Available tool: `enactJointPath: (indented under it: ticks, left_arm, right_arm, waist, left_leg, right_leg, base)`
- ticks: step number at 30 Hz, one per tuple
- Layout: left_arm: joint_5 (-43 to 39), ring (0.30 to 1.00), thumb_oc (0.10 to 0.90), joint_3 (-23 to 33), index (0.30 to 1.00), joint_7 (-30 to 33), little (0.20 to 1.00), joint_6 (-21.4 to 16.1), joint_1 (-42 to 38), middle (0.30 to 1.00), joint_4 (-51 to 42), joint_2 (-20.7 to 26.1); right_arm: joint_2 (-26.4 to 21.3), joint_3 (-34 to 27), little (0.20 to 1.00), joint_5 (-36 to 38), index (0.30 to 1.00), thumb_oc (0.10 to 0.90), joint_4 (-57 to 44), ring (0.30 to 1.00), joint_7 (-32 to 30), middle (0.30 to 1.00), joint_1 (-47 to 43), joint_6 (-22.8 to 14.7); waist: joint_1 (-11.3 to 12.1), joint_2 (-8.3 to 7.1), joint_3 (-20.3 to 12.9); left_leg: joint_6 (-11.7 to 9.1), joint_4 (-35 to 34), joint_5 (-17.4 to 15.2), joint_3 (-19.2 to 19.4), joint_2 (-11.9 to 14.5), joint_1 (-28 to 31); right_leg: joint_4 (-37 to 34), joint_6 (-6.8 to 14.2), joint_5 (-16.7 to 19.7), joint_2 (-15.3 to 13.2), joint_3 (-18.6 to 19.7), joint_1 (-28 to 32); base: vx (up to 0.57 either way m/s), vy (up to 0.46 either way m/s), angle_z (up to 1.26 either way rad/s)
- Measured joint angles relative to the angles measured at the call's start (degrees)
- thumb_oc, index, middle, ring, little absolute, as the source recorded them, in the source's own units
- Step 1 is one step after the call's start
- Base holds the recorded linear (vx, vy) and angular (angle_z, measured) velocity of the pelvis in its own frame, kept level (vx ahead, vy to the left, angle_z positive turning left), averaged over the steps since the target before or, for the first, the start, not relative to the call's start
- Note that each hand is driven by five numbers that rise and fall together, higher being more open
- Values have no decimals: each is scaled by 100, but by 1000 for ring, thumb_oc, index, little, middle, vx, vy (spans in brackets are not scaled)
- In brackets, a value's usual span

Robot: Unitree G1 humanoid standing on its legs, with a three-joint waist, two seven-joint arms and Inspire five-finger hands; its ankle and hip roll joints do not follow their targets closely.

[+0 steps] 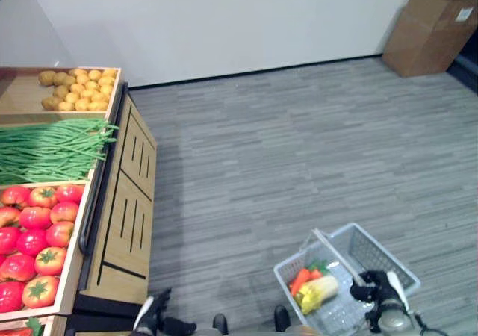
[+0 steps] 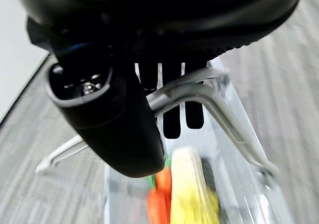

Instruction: Get the vegetables into the basket

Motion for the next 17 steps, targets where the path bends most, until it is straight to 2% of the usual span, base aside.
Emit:
enactJointPath:
  ticks: [4,9,17]
  left_arm:
    - [173,1000,900,288,1000,328,1000,36,-326,1000,1119,-279]
    - [319,1000,900,228,1000,499,1000,92,-295,1000,1210,-344]
    - [305,1000,900,238,1000,498,1000,129,-313,1000,1367,-431]
  right_arm:
    - [383,-10,300,72,300,400,663,300,-21,300,212,-169]
    - [583,-35,300,458,300,400,1430,300,128,300,244,-196]
    - [687,149,300,544,300,400,1737,300,239,300,466,-118]
  waist:
    - [-80,-21,-209]
    - [-91,-69,-282]
    - [-114,-59,-308]
  left_leg:
    - [-9,18,-22,79,0,12]
    - [-10,-6,-86,168,15,66]
    - [9,18,-129,192,30,81]
  right_leg:
    - [0,-2,-2,-6,25,-27]
    - [0,15,12,-30,-57,-33]
    - [2,12,16,-31,-127,-34]
  base:
    - [2,2,-10]
    - [3,5,-13]
    - [0,2,-1]
